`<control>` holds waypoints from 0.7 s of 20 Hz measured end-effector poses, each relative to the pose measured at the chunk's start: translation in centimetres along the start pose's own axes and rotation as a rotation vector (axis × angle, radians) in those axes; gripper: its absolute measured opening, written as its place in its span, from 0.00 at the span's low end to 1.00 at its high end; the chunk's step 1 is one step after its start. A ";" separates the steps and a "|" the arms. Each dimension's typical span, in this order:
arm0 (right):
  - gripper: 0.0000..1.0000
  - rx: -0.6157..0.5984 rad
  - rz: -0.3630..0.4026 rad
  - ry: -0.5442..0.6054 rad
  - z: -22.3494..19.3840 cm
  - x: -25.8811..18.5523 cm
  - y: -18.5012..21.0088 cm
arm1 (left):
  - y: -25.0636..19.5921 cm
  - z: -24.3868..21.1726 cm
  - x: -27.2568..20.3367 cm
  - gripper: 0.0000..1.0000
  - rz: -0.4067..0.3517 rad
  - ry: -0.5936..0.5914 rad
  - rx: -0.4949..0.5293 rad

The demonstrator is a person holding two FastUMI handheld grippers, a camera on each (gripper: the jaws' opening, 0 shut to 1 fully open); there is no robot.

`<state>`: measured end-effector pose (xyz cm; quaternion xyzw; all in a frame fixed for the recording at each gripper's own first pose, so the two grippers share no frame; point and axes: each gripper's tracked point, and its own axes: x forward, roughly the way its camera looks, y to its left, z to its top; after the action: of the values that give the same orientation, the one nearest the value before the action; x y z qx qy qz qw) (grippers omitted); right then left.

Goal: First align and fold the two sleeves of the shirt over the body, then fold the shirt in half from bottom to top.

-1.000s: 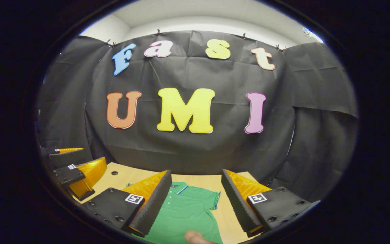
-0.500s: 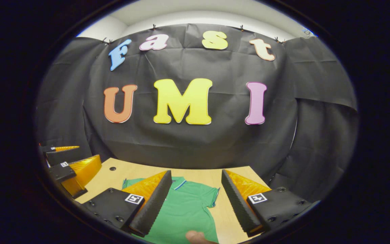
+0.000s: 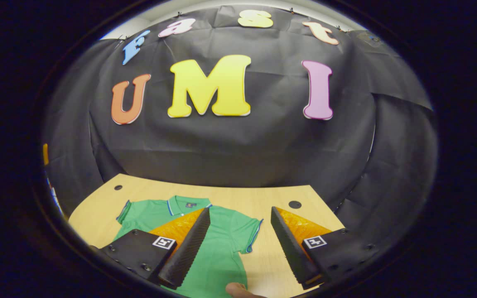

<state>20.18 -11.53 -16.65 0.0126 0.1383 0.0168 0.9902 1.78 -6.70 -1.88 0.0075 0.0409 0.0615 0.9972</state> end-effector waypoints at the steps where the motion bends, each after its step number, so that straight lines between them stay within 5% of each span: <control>1: 0.96 0.005 -0.007 0.027 -1.0 1.6 -0.7 | 0.0 -0.3 -0.1 0.99 0.020 0.005 0.001; 7: 0.96 0.105 -0.028 0.212 -7.8 9.9 -4.4 | -0.3 -2.2 -1.8 1.00 0.150 0.070 0.045; 14: 0.96 0.176 0.012 0.363 -13.4 15.2 -4.0 | -0.4 -4.4 -4.3 0.99 0.245 0.127 0.055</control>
<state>31.19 -14.68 -33.82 0.0965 0.3154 0.0125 0.9439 -2.75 -7.58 -5.90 0.0361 0.1041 0.1822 0.9771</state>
